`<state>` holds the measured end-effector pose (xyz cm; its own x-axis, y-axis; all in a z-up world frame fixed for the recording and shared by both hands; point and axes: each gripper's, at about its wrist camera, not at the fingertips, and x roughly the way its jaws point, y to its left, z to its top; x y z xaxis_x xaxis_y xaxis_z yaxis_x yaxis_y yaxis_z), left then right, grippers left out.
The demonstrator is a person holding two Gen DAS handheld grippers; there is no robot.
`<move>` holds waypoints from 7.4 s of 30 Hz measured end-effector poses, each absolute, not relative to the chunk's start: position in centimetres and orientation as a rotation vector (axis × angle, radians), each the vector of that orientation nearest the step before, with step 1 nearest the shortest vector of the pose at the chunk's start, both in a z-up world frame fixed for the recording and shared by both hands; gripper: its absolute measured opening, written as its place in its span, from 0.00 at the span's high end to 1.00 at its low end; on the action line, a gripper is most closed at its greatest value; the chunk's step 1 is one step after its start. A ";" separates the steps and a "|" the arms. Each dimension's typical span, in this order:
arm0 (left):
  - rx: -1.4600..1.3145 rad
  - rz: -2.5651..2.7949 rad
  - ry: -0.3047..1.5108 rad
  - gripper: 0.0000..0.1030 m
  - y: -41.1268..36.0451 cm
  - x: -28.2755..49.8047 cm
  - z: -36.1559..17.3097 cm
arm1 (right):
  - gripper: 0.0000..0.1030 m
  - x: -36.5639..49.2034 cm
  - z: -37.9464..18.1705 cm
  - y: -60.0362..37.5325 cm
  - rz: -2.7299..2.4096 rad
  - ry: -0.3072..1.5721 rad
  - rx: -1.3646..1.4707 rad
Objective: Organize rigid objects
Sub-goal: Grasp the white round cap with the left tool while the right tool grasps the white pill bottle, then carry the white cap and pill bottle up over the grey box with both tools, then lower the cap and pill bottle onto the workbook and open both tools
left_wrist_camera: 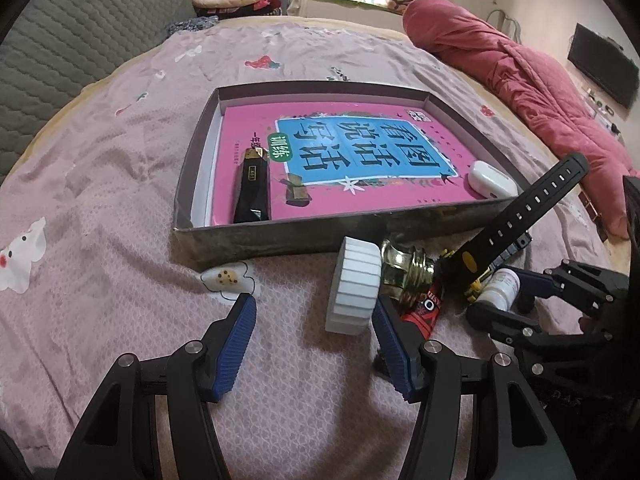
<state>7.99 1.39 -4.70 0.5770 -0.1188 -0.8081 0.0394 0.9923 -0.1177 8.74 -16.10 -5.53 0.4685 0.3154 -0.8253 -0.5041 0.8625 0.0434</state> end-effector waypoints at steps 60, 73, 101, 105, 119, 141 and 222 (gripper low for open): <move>-0.067 -0.130 0.846 0.83 0.7 5.9 -2.2 | 0.55 9.4 -1.2 -20.3 0.428 0.761 0.010; -0.043 -0.103 0.809 0.83 0.6 5.4 -0.3 | 0.55 9.2 0.0 -21.0 0.415 0.709 0.034; -0.056 -0.075 0.775 0.83 0.0 7.9 1.7 | 0.55 10.1 2.4 -20.7 0.341 0.573 -0.023; -0.061 -0.066 0.779 0.83 0.2 8.4 1.5 | 0.55 10.4 2.5 -20.7 0.331 0.561 -0.025; -0.060 -0.050 0.763 0.83 0.0 11.1 1.6 | 0.55 12.1 2.3 -20.2 0.316 0.552 -0.020; -0.068 -0.051 0.794 0.83 -0.1 13.3 0.0 | 0.55 14.2 1.2 -18.5 0.320 0.568 -0.055; -0.135 -0.021 0.956 0.76 1.6 15.0 -3.5 | 0.55 15.1 -2.3 -17.8 0.433 0.788 -0.087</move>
<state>14.98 1.59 -3.52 0.5770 -0.0773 -0.8131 -0.0420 0.9914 -0.1240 15.07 -17.79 -2.31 0.6228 0.3441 -0.7027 -0.4084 0.9090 0.0832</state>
